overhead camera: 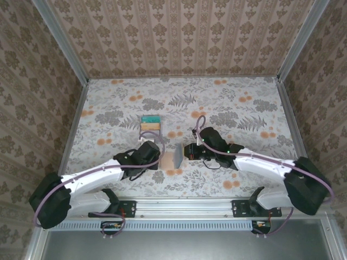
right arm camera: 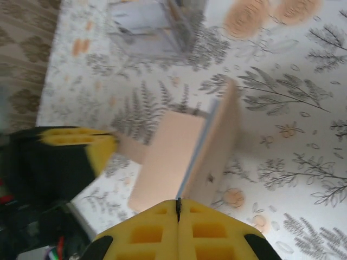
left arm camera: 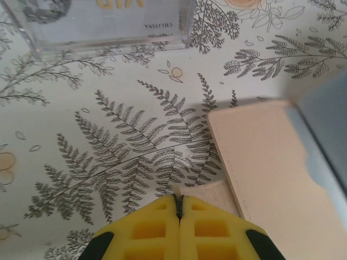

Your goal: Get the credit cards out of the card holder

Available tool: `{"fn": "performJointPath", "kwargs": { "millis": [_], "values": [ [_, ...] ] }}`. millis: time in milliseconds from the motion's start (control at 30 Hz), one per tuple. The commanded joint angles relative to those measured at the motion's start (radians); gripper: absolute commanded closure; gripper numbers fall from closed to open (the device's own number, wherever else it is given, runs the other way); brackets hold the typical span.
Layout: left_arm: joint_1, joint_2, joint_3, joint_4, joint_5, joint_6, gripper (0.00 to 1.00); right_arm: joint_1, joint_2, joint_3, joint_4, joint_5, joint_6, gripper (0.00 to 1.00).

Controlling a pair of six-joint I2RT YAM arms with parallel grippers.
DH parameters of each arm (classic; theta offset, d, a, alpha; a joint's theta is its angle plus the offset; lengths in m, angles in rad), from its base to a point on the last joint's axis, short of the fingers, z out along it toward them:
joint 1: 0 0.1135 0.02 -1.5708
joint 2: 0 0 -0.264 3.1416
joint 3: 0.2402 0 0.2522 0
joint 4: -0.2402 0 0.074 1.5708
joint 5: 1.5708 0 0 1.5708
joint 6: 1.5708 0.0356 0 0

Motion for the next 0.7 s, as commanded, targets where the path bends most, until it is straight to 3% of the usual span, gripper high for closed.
{"fn": "performJointPath", "kwargs": {
  "millis": [0,333,400,433,667],
  "values": [
    [0.009,0.046,-0.012,0.067,0.028,-0.013,1.0,0.042,-0.059,0.041,-0.131,0.049,-0.028,1.0],
    [0.008,0.073,-0.038,0.112,0.051,-0.022,1.0,0.14,0.041,0.137,-0.282,0.205,-0.04,1.0],
    [0.008,0.061,-0.045,0.103,0.038,-0.023,1.0,0.14,0.029,0.124,-0.304,0.254,-0.038,0.75],
    [0.009,0.051,-0.047,0.095,0.031,-0.025,1.0,0.138,0.016,0.105,-0.304,0.272,-0.032,0.7],
    [0.009,0.012,-0.044,-0.02,-0.068,-0.032,1.0,0.107,-0.038,-0.033,-0.253,0.268,0.009,0.61]
  ]
}}
